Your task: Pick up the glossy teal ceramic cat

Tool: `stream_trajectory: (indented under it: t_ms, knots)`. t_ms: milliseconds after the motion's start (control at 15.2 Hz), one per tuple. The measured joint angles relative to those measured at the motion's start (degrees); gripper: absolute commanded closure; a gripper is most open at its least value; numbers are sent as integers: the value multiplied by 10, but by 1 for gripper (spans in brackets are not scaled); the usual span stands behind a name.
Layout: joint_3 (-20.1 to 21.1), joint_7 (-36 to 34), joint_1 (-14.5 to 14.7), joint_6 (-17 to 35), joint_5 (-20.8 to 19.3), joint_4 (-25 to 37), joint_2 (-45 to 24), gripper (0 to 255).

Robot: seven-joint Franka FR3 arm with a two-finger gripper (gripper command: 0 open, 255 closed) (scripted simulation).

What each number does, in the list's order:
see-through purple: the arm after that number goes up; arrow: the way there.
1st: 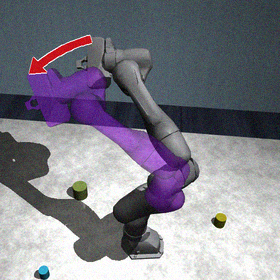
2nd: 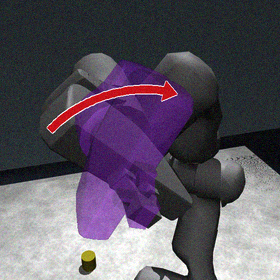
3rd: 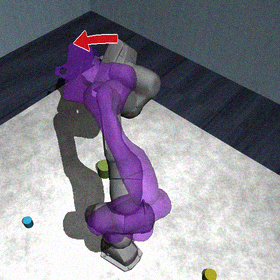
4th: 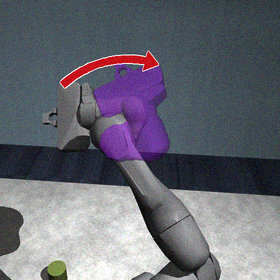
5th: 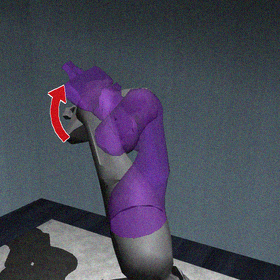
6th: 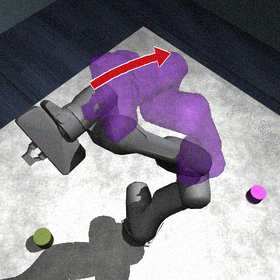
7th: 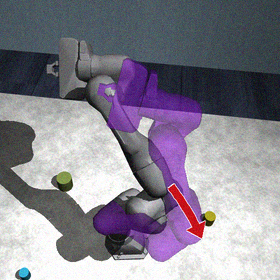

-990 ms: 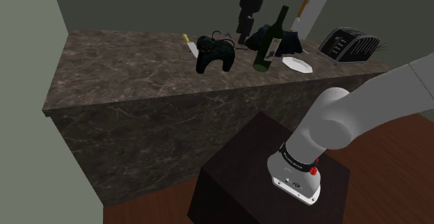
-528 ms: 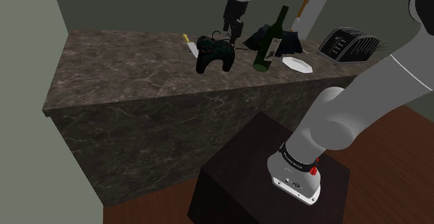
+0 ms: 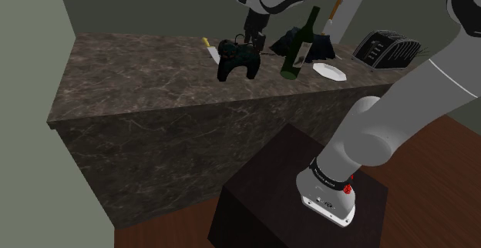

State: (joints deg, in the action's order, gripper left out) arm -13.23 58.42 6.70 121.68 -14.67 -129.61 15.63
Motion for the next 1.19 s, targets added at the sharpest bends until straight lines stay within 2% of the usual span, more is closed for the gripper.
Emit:
stream_trajectory:
  t_ms: [660, 1188]
  knots:
    - [0, 0, 0, 3, -1, -2, 0, 255]
    - [4, 7, 2, -51, 5, 41, 10, 255]
